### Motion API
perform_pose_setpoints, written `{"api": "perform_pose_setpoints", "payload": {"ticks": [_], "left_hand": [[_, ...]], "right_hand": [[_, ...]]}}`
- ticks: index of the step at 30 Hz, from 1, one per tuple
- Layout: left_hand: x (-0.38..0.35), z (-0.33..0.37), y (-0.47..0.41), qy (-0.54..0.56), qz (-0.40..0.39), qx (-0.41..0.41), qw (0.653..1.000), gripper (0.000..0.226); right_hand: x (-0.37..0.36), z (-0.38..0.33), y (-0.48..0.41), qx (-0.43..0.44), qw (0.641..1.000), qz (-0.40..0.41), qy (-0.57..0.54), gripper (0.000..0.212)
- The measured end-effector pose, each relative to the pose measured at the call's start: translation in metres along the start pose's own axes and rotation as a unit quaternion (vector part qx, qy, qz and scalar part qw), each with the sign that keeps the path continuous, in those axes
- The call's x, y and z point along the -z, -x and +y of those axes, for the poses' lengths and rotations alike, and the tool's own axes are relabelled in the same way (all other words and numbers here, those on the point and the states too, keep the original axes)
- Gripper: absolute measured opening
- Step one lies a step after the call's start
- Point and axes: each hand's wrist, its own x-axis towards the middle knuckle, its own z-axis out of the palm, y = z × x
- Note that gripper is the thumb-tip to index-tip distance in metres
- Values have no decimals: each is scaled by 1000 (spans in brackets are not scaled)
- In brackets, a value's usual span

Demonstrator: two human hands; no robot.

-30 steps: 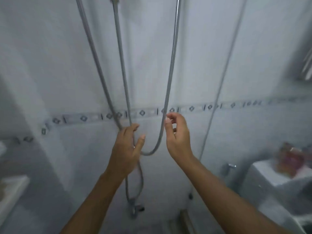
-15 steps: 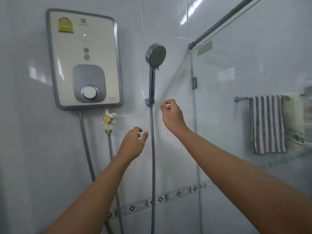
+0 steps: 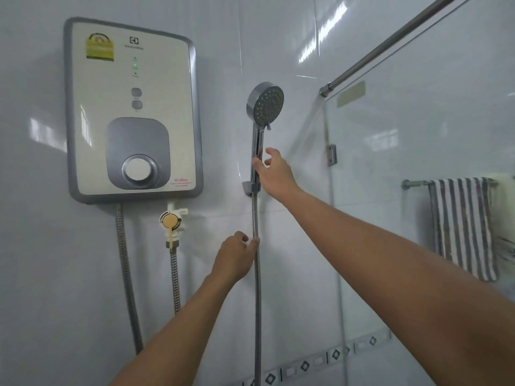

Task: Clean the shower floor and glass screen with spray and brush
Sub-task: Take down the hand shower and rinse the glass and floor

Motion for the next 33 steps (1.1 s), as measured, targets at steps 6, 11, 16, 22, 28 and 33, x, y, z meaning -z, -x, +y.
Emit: {"api": "perform_pose_setpoints", "payload": {"ticks": [6, 11, 16, 22, 28, 33], "left_hand": [[-23, 5, -17, -9, 14, -16, 1000, 38], [-22, 8, -16, 67, 14, -20, 997, 34], [10, 43, 15, 245, 27, -47, 968, 26], [40, 44, 100, 332, -41, -62, 940, 35], [56, -1, 211, 363, -199, 28, 910, 50], [59, -53, 296, 305, -269, 115, 906, 57]], "right_hand": [[-16, 9, -26, 34, 998, 20, -45, 24], [-23, -3, -31, 20, 990, 51, -129, 27], [3, -47, -33, 14, 961, 64, -267, 17], [28, -68, 23, -112, 886, -21, -449, 4], [11, -22, 128, -227, 875, -56, -424, 28], [-24, 45, 231, -325, 841, -85, -423, 24]]}}
